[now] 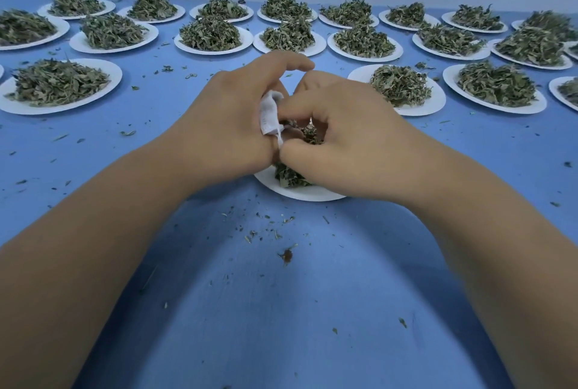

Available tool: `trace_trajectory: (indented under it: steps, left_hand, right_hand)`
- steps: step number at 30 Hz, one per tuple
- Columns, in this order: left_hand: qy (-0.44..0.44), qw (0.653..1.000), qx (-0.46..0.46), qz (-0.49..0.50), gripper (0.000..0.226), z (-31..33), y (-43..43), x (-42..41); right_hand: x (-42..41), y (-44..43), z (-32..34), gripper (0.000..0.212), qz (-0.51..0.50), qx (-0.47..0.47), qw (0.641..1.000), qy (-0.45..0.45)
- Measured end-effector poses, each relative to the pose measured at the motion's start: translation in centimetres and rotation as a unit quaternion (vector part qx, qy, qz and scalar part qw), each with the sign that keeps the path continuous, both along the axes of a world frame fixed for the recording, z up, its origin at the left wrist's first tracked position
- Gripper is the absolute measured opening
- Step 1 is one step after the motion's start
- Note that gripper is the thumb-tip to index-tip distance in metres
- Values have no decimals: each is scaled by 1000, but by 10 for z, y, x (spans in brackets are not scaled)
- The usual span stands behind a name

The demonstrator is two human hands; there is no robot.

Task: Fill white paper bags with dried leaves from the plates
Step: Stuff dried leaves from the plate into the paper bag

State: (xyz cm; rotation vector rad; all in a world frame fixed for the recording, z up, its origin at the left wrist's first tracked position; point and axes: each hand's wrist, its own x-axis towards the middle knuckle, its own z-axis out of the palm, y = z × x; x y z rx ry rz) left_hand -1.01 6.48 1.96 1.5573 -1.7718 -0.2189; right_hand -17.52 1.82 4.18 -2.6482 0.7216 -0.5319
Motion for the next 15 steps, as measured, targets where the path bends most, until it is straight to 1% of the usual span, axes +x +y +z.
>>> trace_trajectory:
  steps: [2, 5, 7, 8, 11, 14, 15]
  left_hand:
    - [3, 1000, -4, -2, 72, 1, 2, -1]
    - [6, 1000, 14, 7, 71, 5, 4, 2]
    - [-24, 998, 45, 40, 69, 5, 2, 10]
    - [-41, 995, 61, 65, 66, 5, 2, 14]
    - [-59, 987, 92, 115, 42, 6, -1, 24]
    - [-66, 987, 90, 113, 21, 8, -1, 25]
    - [-60, 989, 83, 107, 19, 10, 0, 24]
  right_hand:
    - [0, -1, -1, 13, 4, 12, 1000, -18]
    - [-1, -6, -4, 16, -14, 22, 996, -82]
    - [-1, -8, -5, 14, -23, 22, 993, -110]
    - [-1, -9, -6, 13, -28, 27, 991, -125]
    - [1, -7, -10, 10, -37, 39, 983, -178]
    - [2, -4, -10, 7, -36, -12, 978, -204]
    - [0, -3, -10, 10, -31, -18, 979, -201]
